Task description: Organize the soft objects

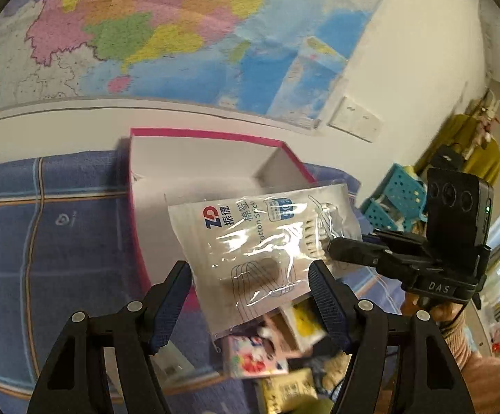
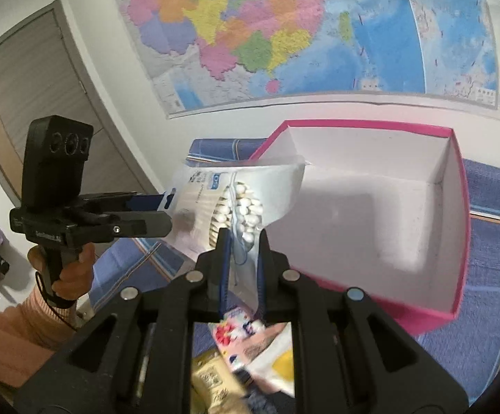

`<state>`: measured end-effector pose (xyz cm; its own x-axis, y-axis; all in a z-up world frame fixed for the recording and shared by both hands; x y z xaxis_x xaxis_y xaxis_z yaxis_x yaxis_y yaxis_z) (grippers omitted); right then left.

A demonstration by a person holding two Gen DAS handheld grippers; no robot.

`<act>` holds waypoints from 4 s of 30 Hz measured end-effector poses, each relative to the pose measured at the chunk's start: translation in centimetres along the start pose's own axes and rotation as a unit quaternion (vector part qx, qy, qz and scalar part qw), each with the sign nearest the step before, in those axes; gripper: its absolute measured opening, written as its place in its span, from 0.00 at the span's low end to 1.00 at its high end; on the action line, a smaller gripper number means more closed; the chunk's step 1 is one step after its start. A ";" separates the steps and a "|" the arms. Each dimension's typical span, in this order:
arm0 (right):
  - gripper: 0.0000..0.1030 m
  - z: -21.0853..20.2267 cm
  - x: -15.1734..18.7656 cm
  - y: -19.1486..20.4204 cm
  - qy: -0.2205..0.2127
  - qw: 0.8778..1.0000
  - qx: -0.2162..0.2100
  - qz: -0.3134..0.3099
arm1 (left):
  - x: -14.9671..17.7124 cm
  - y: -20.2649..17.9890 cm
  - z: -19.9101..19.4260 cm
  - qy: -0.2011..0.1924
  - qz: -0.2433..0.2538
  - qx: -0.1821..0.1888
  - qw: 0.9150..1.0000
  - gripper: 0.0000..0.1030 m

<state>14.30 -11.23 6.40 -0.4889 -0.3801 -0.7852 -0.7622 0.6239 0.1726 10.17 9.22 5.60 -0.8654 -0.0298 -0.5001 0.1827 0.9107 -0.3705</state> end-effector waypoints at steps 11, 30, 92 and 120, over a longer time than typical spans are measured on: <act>0.15 3.7 -2.0 -3.8 0.036 0.998 -0.009 0.044 | -3.5 3.2 4.5 0.055 -0.035 -0.024 0.998 0.69; 0.37 8.8 -2.2 -6.6 0.130 0.988 0.031 0.082 | -3.6 2.5 4.7 0.048 -0.033 -0.080 0.995 0.69; 0.48 3.5 16.2 7.7 0.120 0.991 -0.033 -0.041 | 20.8 -3.6 2.7 0.081 -0.013 0.002 0.997 0.59; 0.48 -3.4 1.9 5.5 -0.040 0.997 0.012 -0.070 | 4.1 -5.1 -3.3 -0.051 0.067 -0.069 0.994 0.60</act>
<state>7.69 -10.82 7.85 -0.3416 -0.4090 -0.8462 -0.8099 0.5849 0.0442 4.14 5.86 8.03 -0.7842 0.0607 -0.6175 0.2214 0.9571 -0.1871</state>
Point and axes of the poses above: each gripper's, at about its wrist camera, not at the fingertips, and z roughly the way its jaws point, y to its left, x to its underside, the point moved 2 cm from there along z, roughly the way its jaws point, and after that the axes turned 14 degrees about y, right-handed, at the moved point
